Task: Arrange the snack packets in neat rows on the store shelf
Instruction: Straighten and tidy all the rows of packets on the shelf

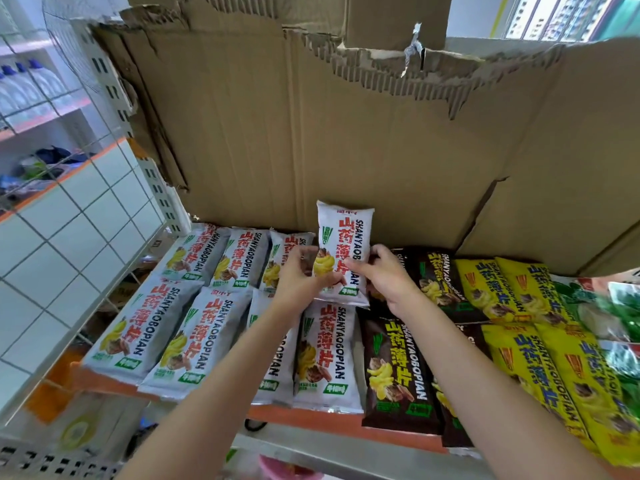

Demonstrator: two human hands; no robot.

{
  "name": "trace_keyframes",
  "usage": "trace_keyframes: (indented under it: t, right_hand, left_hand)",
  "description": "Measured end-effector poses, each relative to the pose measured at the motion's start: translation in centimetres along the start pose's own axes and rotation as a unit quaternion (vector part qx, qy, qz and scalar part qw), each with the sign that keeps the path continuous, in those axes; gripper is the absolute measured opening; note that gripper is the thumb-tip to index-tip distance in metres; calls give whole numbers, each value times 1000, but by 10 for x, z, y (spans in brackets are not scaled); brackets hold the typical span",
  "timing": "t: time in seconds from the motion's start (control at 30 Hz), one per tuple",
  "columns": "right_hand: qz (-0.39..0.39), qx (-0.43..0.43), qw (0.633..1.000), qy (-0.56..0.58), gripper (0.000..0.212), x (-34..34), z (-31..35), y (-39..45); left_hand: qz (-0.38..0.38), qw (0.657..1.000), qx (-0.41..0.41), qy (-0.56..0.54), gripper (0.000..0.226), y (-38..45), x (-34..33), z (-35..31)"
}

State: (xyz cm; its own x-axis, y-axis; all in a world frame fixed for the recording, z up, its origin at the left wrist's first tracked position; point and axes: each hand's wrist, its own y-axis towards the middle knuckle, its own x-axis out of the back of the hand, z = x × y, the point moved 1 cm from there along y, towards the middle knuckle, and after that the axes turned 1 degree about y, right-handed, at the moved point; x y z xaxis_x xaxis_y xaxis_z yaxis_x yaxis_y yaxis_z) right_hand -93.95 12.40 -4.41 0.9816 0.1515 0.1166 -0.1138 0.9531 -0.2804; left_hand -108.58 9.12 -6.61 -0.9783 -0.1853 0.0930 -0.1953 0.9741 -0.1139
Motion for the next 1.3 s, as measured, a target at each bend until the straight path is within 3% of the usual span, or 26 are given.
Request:
trace_keyframes:
  t: [0.2, 0.33, 0.47, 0.57, 0.63, 0.8, 0.87, 0.97, 1.07, 1.13, 1.2, 1.3]
  right_hand:
    - [-50, -1, 984, -171, 31, -9, -14, 27]
    - [-12, -34, 961, -273, 32, -12, -19, 36]
    - [59, -9, 938, -340, 27, -10, -11, 35]
    - [98, -15, 929, -357, 31, -5, -11, 34]
    - [107, -11, 918, -383, 36, -3, -12, 34]
    - [33, 68, 900, -430, 71, 0, -22, 30]
    - [43, 115, 862, -492, 74, 2, -28, 23]
    - [52, 110, 784, -609, 74, 3, -37, 20]
    - [65, 83, 752, -650, 74, -2, -37, 26]
    - [82, 75, 746, -656, 74, -2, -33, 27]
    - [100, 75, 762, -636, 73, 3, -31, 27]
    - [98, 101, 801, -582, 63, 16, -34, 14]
  left_hand:
    - [4, 975, -23, 220, 62, 18, -5, 2]
    - [31, 926, -29, 375, 70, 19, -11, 3]
    - [42, 886, -149, 438, 59, 28, -17, -5]
    - [116, 825, -194, 518, 53, 53, -16, -2]
    - [157, 772, -181, 589, 57, 66, -14, 7]
    - [127, 721, -132, 668, 65, 72, -17, 24]
    - [117, 715, -152, 672, 62, 71, -17, 24]
    - [118, 718, -179, 663, 54, 69, -16, 25]
    - [138, 723, -147, 661, 53, 71, -16, 25]
    - [167, 717, -119, 667, 53, 73, -17, 20]
    - [198, 714, -110, 662, 54, 75, -16, 11]
    - [190, 746, -134, 624, 55, 65, -3, -2]
